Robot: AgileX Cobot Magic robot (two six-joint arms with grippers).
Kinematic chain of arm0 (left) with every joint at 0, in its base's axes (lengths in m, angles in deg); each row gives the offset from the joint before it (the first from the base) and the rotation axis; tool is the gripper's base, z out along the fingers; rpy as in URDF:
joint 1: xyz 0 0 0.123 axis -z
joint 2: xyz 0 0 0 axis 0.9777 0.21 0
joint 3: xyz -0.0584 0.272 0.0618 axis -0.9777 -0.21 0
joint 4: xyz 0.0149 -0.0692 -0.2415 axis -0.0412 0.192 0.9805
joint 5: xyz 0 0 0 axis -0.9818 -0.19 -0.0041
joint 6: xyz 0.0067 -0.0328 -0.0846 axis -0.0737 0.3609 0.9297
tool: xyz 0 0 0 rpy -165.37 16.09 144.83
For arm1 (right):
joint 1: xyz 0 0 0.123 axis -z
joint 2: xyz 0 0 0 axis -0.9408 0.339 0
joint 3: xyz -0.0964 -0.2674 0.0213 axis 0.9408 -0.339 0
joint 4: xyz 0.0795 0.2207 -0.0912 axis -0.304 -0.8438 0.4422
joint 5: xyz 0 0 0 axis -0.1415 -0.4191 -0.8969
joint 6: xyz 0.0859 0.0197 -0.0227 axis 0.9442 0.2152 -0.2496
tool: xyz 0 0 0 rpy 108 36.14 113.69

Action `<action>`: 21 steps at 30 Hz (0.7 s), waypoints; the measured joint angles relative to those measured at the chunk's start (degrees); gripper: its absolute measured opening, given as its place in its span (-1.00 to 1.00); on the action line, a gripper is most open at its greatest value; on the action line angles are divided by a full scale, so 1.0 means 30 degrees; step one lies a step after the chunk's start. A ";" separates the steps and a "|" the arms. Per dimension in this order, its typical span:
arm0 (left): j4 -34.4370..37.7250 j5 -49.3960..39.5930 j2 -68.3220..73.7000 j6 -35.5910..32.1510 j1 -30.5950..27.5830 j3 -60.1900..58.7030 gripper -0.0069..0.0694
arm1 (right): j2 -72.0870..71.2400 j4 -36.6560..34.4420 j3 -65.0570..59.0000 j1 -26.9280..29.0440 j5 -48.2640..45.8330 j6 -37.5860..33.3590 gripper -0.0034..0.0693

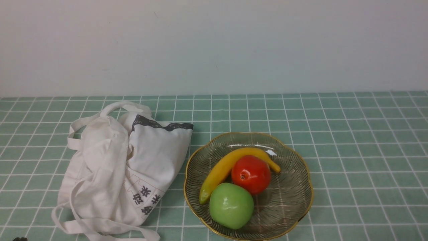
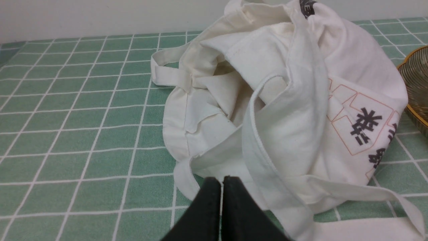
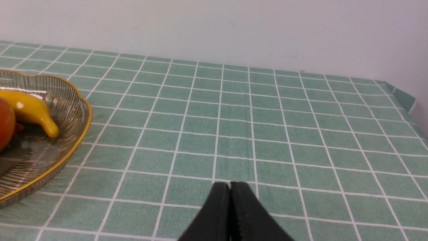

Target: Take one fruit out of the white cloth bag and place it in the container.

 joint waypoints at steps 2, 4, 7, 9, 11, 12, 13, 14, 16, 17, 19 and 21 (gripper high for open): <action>0.0000 0.0000 0.0000 0.0015 0.0000 0.0000 -0.84 | 0.0000 0.0000 0.0000 0.0000 0.0000 0.0000 -0.95; 0.0000 0.0000 0.0000 0.0015 0.0000 0.0000 -0.84 | 0.0000 0.0000 0.0000 0.0000 0.0000 0.0000 -0.95; 0.0000 0.0000 0.0000 0.0015 0.0000 0.0000 -0.84 | 0.0000 0.0000 0.0000 0.0000 0.0000 0.0000 -0.95; 0.0000 0.0000 0.0000 0.0015 0.0000 0.0000 -0.84 | 0.0000 0.0000 0.0000 0.0000 0.0000 0.0000 -0.95; 0.0000 0.0000 0.0000 0.0015 0.0000 -0.0016 -0.84 | 0.0000 0.0000 0.0000 0.0000 0.0000 0.0000 -0.95; 0.0000 0.0000 0.0000 0.0015 0.0000 -0.0016 -0.84 | 0.0000 0.0000 0.0000 0.0000 0.0000 0.0000 -0.95; 0.0000 0.0000 0.0000 0.0015 0.0000 -0.0016 -0.84 | 0.0000 0.0000 0.0000 0.0000 0.0000 0.0000 -0.95; 0.0000 0.0000 0.0000 0.0015 0.0000 -0.0016 -0.84 | 0.0000 0.0000 0.0000 0.0000 0.0000 0.0000 -0.95; 0.0000 -0.0020 0.0000 0.0015 0.0000 -0.0016 -0.84 | 0.0000 0.0000 0.0000 0.0000 0.0000 0.0000 -0.95; 0.0000 -0.0067 0.0000 0.0015 0.0000 -0.0016 -0.84 | 0.0000 0.0000 0.0000 0.0000 0.0000 0.0000 -0.95; 0.0000 -0.0159 0.0000 0.0015 0.0000 -0.0016 -0.84 | 0.0000 0.0000 0.0000 0.0000 0.0000 0.0000 -0.95; 0.0000 -0.0159 0.0000 0.0037 0.0000 -0.0016 -0.84 | 0.0000 0.0000 0.0000 0.0000 0.0000 0.0000 -0.95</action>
